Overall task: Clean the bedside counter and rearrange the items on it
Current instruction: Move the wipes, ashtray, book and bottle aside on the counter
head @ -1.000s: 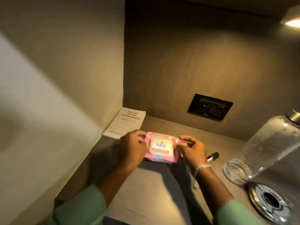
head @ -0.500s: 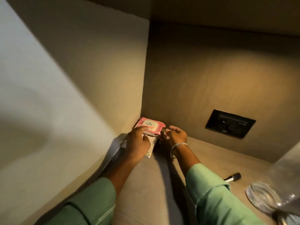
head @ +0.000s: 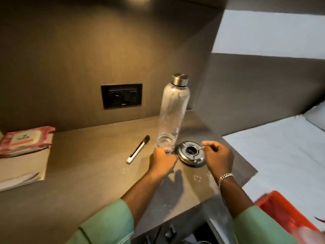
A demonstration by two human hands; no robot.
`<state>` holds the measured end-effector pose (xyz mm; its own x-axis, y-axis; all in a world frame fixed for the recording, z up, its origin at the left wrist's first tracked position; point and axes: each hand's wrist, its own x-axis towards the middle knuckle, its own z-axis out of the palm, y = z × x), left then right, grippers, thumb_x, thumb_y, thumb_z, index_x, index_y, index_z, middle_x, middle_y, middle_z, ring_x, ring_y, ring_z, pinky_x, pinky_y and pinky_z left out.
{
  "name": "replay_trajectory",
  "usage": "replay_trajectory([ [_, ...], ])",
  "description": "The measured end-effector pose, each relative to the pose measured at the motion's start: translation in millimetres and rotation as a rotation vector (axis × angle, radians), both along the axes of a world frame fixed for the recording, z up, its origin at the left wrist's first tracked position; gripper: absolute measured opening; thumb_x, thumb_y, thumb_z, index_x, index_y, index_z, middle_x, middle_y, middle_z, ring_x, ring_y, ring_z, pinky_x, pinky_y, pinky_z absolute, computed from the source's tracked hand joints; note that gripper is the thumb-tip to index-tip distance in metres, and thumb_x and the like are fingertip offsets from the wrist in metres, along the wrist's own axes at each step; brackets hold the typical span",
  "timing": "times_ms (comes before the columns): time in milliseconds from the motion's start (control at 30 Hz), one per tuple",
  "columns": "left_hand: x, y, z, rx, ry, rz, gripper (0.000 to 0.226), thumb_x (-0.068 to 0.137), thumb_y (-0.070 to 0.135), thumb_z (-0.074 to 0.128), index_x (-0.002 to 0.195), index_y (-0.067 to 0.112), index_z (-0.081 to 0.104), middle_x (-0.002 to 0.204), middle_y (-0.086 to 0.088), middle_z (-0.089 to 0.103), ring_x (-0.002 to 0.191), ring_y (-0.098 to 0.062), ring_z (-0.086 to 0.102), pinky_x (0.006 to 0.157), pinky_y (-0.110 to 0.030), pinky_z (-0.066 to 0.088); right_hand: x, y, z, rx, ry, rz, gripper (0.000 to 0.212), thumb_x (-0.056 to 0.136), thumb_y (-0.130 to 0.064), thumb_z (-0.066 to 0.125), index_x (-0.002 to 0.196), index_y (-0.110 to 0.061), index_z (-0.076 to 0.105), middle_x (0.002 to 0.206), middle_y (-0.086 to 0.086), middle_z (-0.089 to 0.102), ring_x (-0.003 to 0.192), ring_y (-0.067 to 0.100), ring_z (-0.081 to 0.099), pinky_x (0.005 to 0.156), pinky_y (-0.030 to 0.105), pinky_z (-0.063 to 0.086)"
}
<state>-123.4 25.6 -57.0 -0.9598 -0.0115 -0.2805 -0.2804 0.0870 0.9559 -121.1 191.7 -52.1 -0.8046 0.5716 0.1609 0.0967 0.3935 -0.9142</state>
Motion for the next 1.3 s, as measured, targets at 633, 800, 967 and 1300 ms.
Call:
replay_trajectory([
  [633,70.3,-150.8,-1.7,-0.240,0.040,0.627,0.027,0.076,0.005,0.073,0.102,0.008,0.075,0.094,-0.010,0.077,0.087,-0.023,0.072,0.086,-0.039,0.058,6.6,-142.8,-4.5,-0.461,-0.438,0.849,0.008,0.079,0.002,0.070,0.083,-0.004,0.074,0.072,0.012,0.070,0.062,0.020,0.063,0.057,0.027,0.053],
  [800,73.5,-252.1,5.3,-0.415,0.068,0.986,0.031,0.080,0.010,0.066,0.111,0.009,0.070,0.109,-0.009,0.074,0.096,-0.021,0.068,0.082,-0.029,0.056,-17.7,-292.5,2.7,-0.388,-0.452,1.011,0.015,0.076,-0.001,0.072,0.064,-0.010,0.071,0.065,0.008,0.065,0.065,0.022,0.060,0.061,0.035,0.051],
  [967,74.4,-302.6,5.3,-0.563,0.006,1.021,0.029,0.083,0.000,0.060,0.110,0.000,0.068,0.112,-0.021,0.070,0.107,-0.036,0.064,0.091,-0.038,0.050,-24.7,-384.8,5.1,-0.137,-0.391,1.007,0.007,0.071,-0.012,0.078,0.074,-0.007,0.074,0.072,0.008,0.069,0.066,0.015,0.058,0.065,0.031,0.055],
  [1300,143.7,-290.8,-38.4,-1.044,-0.054,0.603,0.056,0.093,0.034,0.045,0.146,0.016,0.033,0.157,-0.008,0.032,0.145,-0.025,0.025,0.118,-0.041,0.021,-29.4,-228.3,-12.2,0.739,-0.192,0.667,0.033,0.083,-0.029,0.061,0.114,-0.019,0.066,0.127,0.013,0.060,0.118,0.036,0.048,0.099,0.043,0.040],
])
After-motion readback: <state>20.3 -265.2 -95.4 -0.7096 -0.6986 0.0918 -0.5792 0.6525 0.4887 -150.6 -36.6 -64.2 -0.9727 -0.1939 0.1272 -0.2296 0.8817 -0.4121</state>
